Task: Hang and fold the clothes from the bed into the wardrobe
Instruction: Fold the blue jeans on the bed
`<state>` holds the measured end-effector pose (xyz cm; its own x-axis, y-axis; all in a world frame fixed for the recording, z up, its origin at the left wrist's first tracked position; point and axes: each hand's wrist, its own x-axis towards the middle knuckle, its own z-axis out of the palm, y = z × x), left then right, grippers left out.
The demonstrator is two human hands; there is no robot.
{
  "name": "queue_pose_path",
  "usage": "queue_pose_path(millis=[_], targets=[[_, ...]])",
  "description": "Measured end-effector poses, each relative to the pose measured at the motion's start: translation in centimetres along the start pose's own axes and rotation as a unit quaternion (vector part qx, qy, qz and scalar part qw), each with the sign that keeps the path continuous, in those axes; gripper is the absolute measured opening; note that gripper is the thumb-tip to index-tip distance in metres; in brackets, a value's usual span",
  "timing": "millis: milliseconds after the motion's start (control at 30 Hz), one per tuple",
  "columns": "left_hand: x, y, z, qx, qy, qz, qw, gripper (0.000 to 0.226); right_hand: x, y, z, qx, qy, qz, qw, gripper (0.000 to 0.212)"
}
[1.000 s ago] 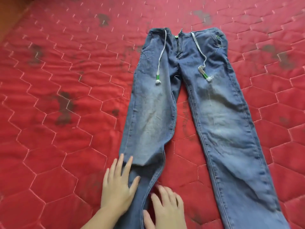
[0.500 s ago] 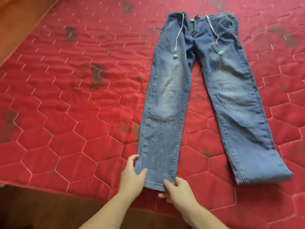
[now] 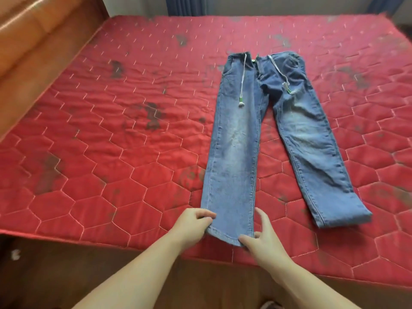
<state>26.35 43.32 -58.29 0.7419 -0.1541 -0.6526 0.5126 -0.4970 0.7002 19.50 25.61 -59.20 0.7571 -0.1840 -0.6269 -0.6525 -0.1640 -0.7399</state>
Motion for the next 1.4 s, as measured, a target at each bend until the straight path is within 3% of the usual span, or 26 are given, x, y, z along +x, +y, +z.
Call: queue_pose_path(millis=[33,100,200,267,333,433,567,633,733,900,967,1033,1167,1267,1400], targets=[[-0.2,1.2,-0.5,-0.028,-0.011,-0.004,1.0,0.032,0.0,-1.0,-0.4,-0.015,0.006,-0.018,1.0,0.076],[-0.4,3.2,-1.4,-0.042,-0.038,0.015,0.998,0.049,0.2,-3.2,-1.2,-0.026,0.019,-0.044,0.998,0.064],[0.0,4.8,-2.2,0.103,-0.056,0.088,0.989,0.068,0.5,-6.6,-2.5,0.041,0.03,-0.03,0.998,0.028],[0.9,5.8,-2.5,0.196,0.002,0.136,0.971,0.056,0.9,-8.5,-3.6,0.09,0.028,-0.021,0.995,0.013],[2.4,7.1,-2.7,0.161,0.068,0.16,0.971,0.028,1.9,-10.2,-4.8,0.103,0.006,-0.009,0.995,0.021],[6.2,9.7,-3.1,0.104,0.119,0.172,0.972,0.008,5.2,-12.0,-6.7,0.115,-0.036,-0.018,0.993,0.029],[12.9,12.7,-2.9,0.161,0.161,0.206,0.952,0.008,13.4,-13.4,-8.7,-0.068,0.007,-0.105,0.992,0.019],[16.5,13.7,-2.3,0.116,0.112,0.191,0.968,0.012,18.6,-13.9,-9.6,-0.179,0.007,-0.136,0.974,0.024],[23.5,15.0,-1.9,0.058,0.086,0.152,0.983,0.02,26.0,-15.2,-11.2,-0.193,0.024,-0.146,0.97,0.034],[33.7,21.8,-2.6,0.032,0.144,0.172,0.974,0.011,36.3,-20.6,-13.6,-0.018,-0.03,-0.109,0.993,0.024],[36.7,25.0,-3.3,0.001,0.195,0.16,0.968,0.01,40.4,-23.7,-14.4,0.039,0.02,-0.125,0.991,0.023],[39.2,26.3,-3.5,-0.019,0.193,0.105,0.975,0.02,43.6,-25.8,-15.0,0.037,0.07,-0.13,0.988,0.019],[40.1,21.1,-1.4,0.114,0.134,-0.02,0.984,0.021,45.8,-21.1,-14.6,-0.057,0.015,-0.012,0.998,0.012],[40.3,19.2,-1.0,0.127,0.187,-0.019,0.974,0.017,45.9,-17.7,-13.8,-0.185,0.087,-0.07,0.976,0.022],[40.5,19.5,-1.5,0.079,0.167,-0.01,0.983,0.019,47.0,-18.0,-13.8,-0.211,0.112,-0.101,0.966,0.026]])
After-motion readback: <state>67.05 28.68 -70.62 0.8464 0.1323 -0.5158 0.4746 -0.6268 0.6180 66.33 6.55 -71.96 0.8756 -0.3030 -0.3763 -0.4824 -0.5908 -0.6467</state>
